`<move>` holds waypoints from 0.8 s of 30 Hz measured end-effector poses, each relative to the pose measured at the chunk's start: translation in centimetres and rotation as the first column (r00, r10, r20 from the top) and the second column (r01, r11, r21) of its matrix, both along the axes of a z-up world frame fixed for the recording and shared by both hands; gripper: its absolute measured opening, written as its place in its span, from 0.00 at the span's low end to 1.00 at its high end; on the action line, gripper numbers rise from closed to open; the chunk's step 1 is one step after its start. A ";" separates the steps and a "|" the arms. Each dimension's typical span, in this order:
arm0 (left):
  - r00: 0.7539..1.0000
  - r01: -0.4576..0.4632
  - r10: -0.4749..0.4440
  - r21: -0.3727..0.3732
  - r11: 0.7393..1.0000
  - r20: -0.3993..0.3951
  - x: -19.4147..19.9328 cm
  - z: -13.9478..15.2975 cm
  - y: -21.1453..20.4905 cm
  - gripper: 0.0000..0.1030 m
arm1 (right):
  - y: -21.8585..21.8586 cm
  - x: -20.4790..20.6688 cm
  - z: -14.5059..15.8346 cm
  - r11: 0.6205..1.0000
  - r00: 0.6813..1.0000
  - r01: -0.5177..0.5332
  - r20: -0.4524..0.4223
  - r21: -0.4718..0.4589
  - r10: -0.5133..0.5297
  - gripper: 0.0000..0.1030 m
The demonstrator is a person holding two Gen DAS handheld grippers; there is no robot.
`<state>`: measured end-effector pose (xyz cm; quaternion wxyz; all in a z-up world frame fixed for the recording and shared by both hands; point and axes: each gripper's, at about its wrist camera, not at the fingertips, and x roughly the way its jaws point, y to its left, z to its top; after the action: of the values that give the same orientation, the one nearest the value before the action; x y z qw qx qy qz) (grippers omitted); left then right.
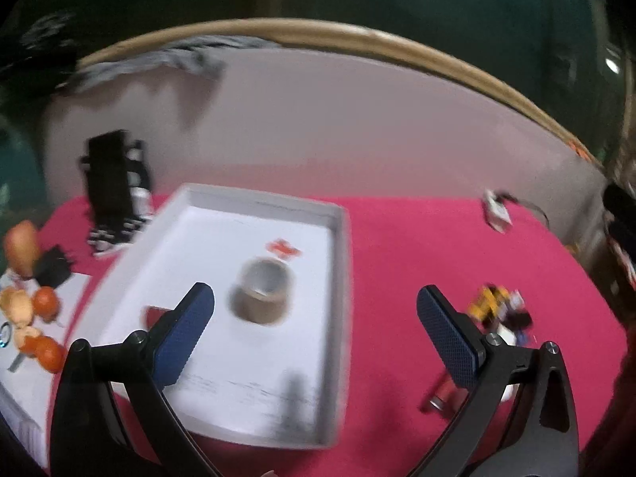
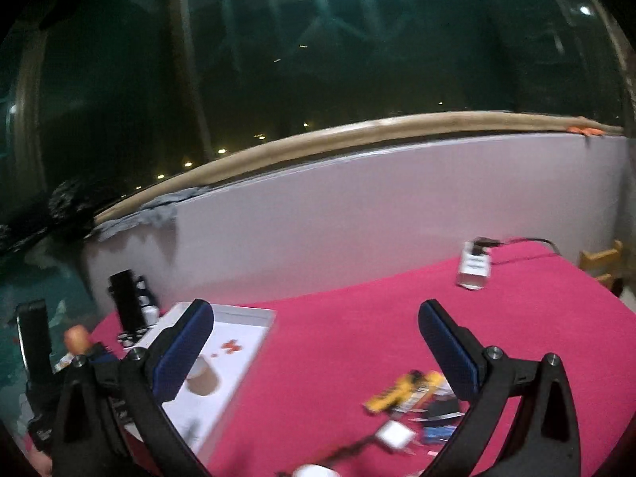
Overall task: Organize rigid objects
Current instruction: 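Move both grippers back to the remaining objects on the table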
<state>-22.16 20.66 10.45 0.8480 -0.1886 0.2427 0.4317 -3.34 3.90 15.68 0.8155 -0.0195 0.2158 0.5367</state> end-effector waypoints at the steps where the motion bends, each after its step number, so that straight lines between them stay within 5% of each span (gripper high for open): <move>1: 0.999 0.032 -0.032 -0.005 0.999 -0.010 0.9 -0.4 -0.6 1.00 | -0.4 0.6 -0.3 1.000 1.000 0.015 -0.006 -0.009 -0.015 1.00; 8: 0.951 0.300 -0.305 -0.086 0.950 -0.054 6.0 -3.7 -5.2 1.00 | -3.7 5.2 -3.6 0.987 0.989 0.126 -0.069 -0.099 -0.134 1.00; 13: 0.906 0.397 -0.404 -0.076 0.915 -0.127 8.7 -5.5 -7.8 1.00 | -5.8 7.4 -6.3 0.979 0.981 0.131 -0.119 -0.158 -0.150 1.00; 17: 0.884 0.428 -0.435 -0.078 0.900 -0.169 9.8 -6.5 -8.6 0.99 | -5.9 7.6 -8.7 0.964 0.991 0.047 -0.111 -0.263 -0.078 1.00; 24: 0.884 0.421 -0.427 -0.076 0.904 -0.191 10.3 -7.3 -8.2 0.92 | -5.0 4.1 -12.7 0.892 0.981 -0.181 -0.140 -0.414 0.135 1.00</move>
<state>-11.81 12.50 3.11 0.8894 -0.0998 0.3703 0.2489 0.81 -1.08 2.94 0.7323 -0.1852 0.3689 0.5415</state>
